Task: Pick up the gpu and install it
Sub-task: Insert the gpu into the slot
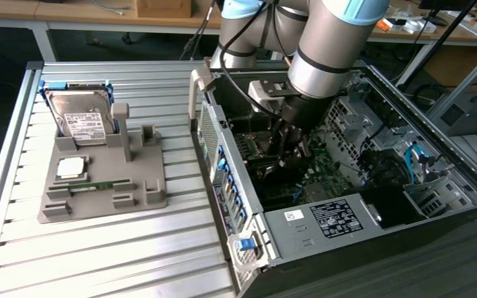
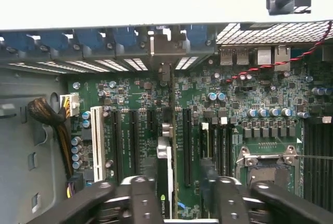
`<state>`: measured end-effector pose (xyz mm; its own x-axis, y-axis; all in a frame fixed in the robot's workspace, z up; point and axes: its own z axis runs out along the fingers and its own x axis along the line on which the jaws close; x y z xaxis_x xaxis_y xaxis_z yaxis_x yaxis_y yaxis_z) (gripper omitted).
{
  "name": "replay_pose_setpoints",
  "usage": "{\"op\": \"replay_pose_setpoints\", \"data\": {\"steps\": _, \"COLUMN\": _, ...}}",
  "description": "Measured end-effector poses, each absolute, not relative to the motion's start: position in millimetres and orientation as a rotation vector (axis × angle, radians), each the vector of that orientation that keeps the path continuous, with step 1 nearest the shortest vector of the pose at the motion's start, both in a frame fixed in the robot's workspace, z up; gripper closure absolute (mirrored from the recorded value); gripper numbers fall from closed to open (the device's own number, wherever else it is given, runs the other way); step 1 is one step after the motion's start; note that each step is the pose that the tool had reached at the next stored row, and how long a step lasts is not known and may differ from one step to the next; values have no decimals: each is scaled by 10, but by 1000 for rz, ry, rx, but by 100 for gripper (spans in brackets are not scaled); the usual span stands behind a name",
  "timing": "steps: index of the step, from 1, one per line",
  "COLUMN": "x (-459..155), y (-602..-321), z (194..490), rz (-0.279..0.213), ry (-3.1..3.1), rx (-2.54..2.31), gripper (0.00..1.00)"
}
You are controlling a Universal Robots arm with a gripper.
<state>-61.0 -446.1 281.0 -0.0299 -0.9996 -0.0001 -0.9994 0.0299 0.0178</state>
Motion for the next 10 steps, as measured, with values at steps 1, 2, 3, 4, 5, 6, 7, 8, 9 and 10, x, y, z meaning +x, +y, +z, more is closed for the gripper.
{"op": "replay_pose_setpoints", "data": {"steps": 1, "x": -610, "y": -4461, "z": 2811, "rz": -19, "ry": -2245, "rx": 2179, "gripper": 61}}
{"op": "replay_pose_setpoints", "data": {"steps": 2, "x": -610, "y": -4461, "z": 2810, "rz": -17, "ry": -2244, "rx": 2178, "gripper": 67}}
{"op": "replay_pose_setpoints", "data": {"steps": 3, "x": -610, "y": -4461, "z": 2811, "rz": -14, "ry": -2243, "rx": 2177, "gripper": 73}}
{"op": "replay_pose_setpoints", "data": {"steps": 4, "x": -610, "y": -4461, "z": 2813, "rz": -13, "ry": -2242, "rx": 2176, "gripper": 85}}
{"op": "replay_pose_setpoints", "data": {"steps": 5, "x": -609, "y": -4461, "z": 2813, "rz": -13, "ry": -2242, "rx": 2176, "gripper": 89}}
{"op": "replay_pose_setpoints", "data": {"steps": 6, "x": -569, "y": -4460, "z": 2813, "rz": -15, "ry": -2239, "rx": 2176, "gripper": 89}}
{"op": "replay_pose_setpoints", "data": {"steps": 7, "x": -536, "y": -4462, "z": 2813, "rz": -19, "ry": -2237, "rx": 2175, "gripper": 89}}
{"op": "replay_pose_setpoints", "data": {"steps": 8, "x": -501, "y": -4464, "z": 2812, "rz": -24, "ry": -2235, "rx": 2173, "gripper": 89}}
{"op": "replay_pose_setpoints", "data": {"steps": 9, "x": -417, "y": -4464, "z": 2812, "rz": -33, "ry": -2228, "rx": 2171, "gripper": 89}}
{"op": "replay_pose_setpoints", "data": {"steps": 10, "x": -304, "y": -4465, "z": 2812, "rz": -43, "ry": -2221, "rx": 2168, "gripper": 89}}
